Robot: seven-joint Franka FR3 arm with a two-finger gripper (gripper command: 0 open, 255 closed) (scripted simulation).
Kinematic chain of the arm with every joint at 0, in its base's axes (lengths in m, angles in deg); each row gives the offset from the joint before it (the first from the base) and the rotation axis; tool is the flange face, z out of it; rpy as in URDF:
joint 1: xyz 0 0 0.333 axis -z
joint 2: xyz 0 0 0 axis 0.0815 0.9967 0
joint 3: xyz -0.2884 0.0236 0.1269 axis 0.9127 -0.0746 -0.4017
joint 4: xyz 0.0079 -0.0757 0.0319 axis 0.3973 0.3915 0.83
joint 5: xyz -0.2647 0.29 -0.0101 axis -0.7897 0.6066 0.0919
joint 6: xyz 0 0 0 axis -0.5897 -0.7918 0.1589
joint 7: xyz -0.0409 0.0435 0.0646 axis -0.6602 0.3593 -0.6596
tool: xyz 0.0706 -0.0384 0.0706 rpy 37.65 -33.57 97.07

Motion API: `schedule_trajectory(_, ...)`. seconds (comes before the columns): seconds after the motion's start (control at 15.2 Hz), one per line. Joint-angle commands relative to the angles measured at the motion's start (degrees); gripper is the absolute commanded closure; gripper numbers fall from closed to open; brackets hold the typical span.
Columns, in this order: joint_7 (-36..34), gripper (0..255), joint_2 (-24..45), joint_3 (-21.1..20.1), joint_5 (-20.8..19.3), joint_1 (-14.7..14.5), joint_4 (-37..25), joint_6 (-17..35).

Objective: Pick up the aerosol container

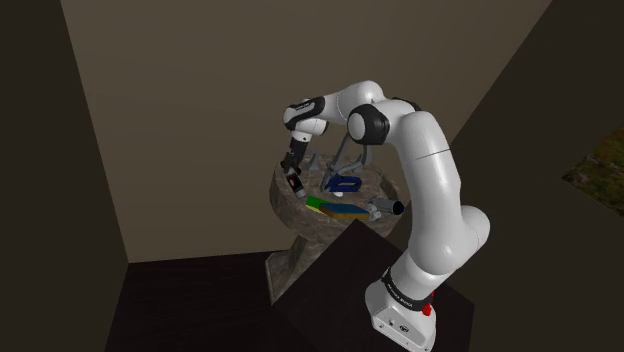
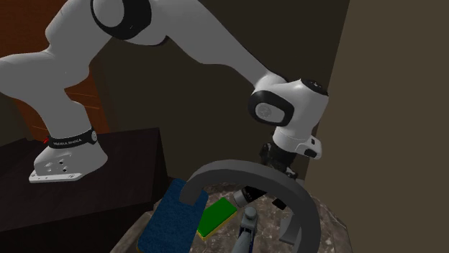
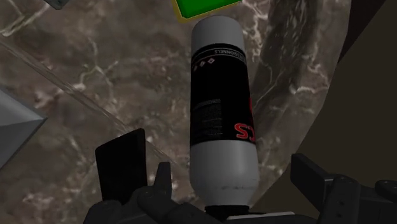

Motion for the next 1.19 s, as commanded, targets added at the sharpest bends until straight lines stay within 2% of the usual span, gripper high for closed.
schedule_trajectory(0.0, 0.28, 0, 1.18, -0.18, 0.21, 0.19, -0.33, 0.85)
schedule_trajectory(0.13, 0.32, 0, 1.52, -0.23, 0.26, 0.23, -0.45, 1.05)
schedule_trajectory(0.2, 0.32, 255, 1.53, -0.22, 0.24, 0.27, -0.59, 0.93)
schedule_trajectory(0.79, 0.32, 255, 1.52, -0.23, 0.26, 0.23, -0.46, 1.05)
schedule_trajectory(1.12, -0.08, 255, -1.32, 0.23, -0.21, -0.08, 0.51, -0.81)
